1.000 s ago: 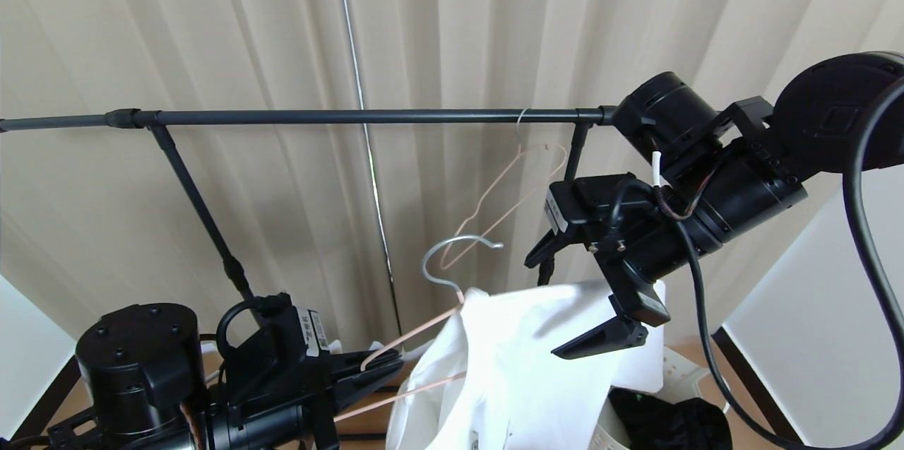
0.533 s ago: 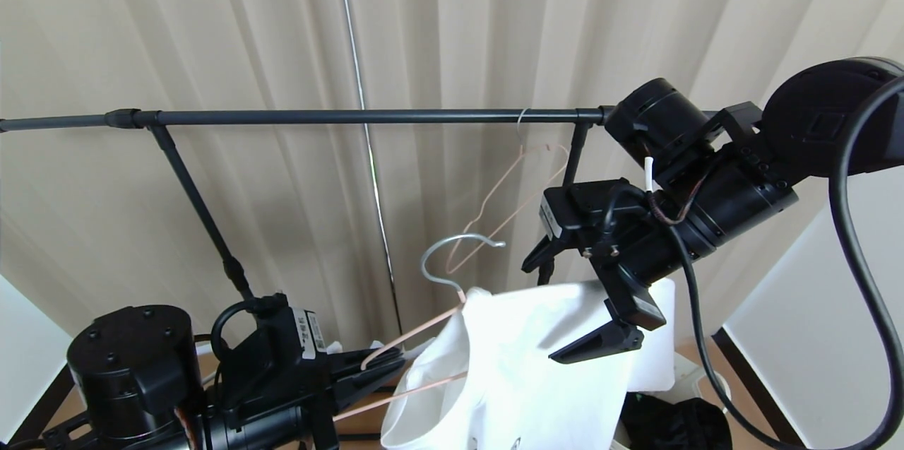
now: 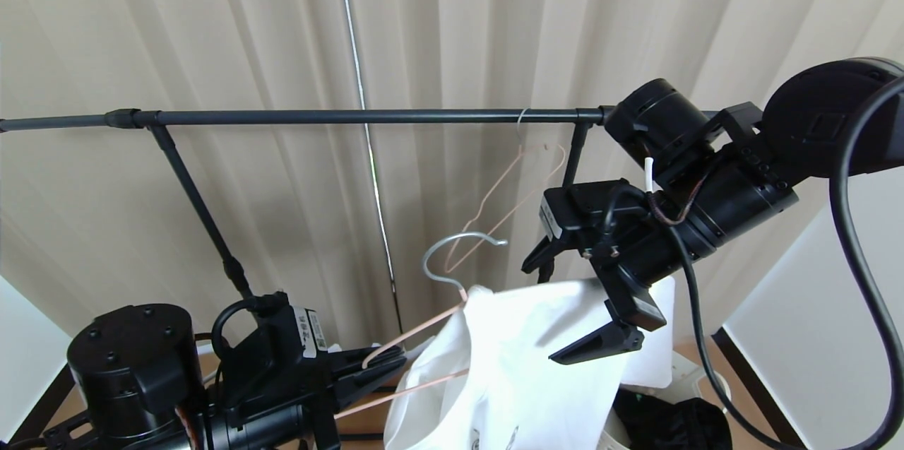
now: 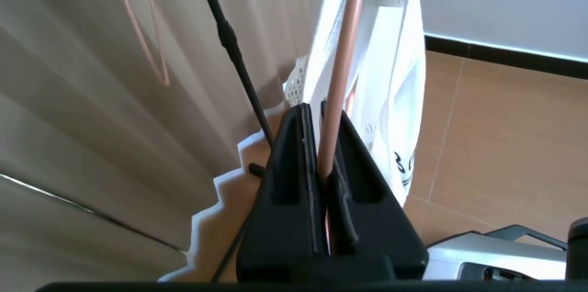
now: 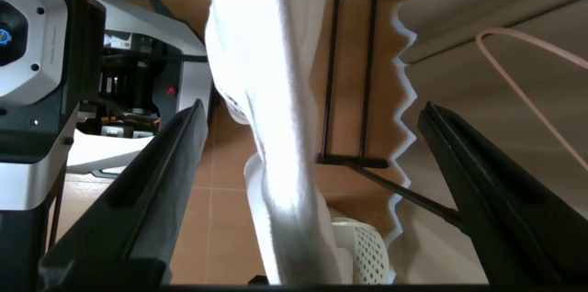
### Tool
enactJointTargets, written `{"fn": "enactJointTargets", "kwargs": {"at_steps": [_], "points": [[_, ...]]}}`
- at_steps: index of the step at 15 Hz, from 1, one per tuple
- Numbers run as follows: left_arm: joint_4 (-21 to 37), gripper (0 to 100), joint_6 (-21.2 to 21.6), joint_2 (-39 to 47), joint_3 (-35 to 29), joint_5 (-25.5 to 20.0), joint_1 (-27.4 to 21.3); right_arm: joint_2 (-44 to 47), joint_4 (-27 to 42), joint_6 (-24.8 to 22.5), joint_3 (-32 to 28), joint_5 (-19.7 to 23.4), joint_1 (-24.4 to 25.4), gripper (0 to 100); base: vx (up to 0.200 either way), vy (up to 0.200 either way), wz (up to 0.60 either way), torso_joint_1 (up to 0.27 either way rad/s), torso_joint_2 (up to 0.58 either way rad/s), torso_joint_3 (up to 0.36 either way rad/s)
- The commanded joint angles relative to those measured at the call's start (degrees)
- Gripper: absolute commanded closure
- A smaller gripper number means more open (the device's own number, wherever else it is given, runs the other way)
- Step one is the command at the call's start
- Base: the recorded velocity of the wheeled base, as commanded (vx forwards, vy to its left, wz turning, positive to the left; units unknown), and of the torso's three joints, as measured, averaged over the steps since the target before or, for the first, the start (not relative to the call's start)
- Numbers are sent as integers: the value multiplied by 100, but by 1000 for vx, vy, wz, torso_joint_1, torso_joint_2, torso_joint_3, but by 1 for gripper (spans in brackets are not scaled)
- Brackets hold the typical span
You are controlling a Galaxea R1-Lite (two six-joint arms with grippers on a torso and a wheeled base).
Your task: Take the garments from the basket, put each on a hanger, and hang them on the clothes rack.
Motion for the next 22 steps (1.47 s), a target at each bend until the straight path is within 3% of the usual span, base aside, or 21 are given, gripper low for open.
{"fn": "enactJointTargets", "kwargs": {"at_steps": [1,9,10,22], "points": [[-3,100,-1,-7,-9,-1,-1,10,-2,-3,-10,1,-1,0,0,0,0,0,0,0],[-135,100,-19,2,9,-1,-1,37,-116,-3,-1,1,8,0,0,0,0,0,0,0],[-135,100,-19,2,17,-1,8,28,-116,-3,16,1,8,100,0,0,0,0,0,0],[-135,100,-19,20,123,-1,16,-7,-116,-3,78,1,8,100,0,0,0,0,0,0]]}}
